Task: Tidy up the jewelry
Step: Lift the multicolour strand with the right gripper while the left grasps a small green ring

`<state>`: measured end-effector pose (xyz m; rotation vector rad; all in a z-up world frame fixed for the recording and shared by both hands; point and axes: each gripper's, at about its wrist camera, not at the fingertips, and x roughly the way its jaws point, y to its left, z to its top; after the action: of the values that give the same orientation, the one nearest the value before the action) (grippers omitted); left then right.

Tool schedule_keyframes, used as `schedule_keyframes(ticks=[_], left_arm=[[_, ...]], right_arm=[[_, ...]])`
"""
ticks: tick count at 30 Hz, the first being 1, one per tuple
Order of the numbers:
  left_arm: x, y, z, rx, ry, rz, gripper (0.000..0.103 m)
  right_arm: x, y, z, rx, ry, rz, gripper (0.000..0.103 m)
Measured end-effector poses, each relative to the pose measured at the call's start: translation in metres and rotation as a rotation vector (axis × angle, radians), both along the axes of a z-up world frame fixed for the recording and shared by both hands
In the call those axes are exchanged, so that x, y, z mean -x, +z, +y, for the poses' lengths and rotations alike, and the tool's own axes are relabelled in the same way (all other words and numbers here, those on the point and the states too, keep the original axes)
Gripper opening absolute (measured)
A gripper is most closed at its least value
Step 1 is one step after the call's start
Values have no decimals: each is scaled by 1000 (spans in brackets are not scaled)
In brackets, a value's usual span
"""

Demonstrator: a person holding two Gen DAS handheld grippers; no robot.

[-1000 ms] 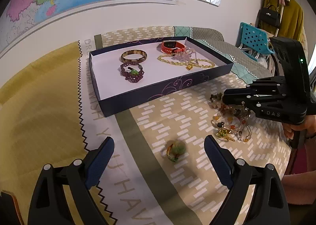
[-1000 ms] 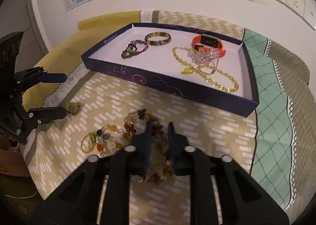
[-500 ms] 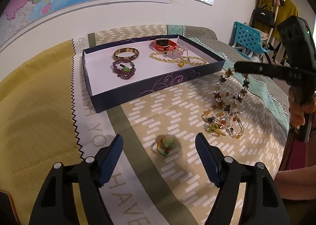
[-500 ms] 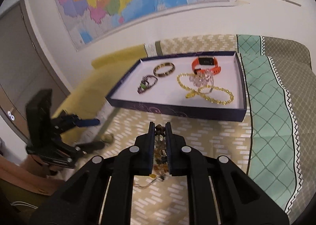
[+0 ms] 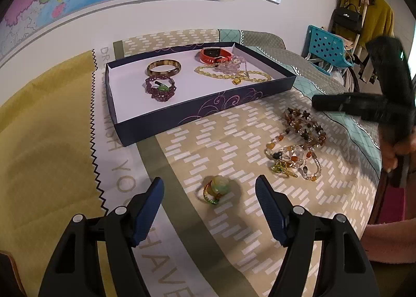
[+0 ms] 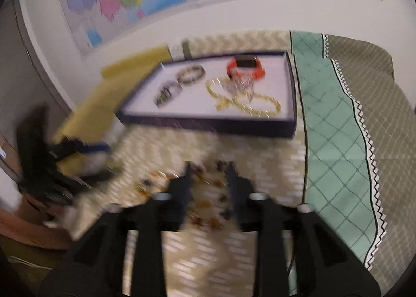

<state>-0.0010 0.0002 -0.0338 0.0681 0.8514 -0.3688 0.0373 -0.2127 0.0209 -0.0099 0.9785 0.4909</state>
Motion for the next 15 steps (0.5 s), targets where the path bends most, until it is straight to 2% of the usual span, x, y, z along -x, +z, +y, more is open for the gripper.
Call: schedule_keyframes(ticks=[3, 5, 8, 11, 15], left_arm=[[-1, -1, 0, -1, 1, 0, 70], [-1, -1, 0, 1, -1, 1, 70], [-2, -2, 0, -1, -5, 6, 64], [-1, -4, -3, -6, -17, 9, 54], [0, -4, -6, -8, -27, 13, 33]], right_arm=[[-2, -16, 2, 47, -7, 18, 36], [0, -19, 4, 77, -5, -8, 31], [-1, -18, 1, 59, -1, 2, 11], [0, -13, -6, 6, -13, 4, 10], [5, 9, -14, -107, -28, -20, 10]])
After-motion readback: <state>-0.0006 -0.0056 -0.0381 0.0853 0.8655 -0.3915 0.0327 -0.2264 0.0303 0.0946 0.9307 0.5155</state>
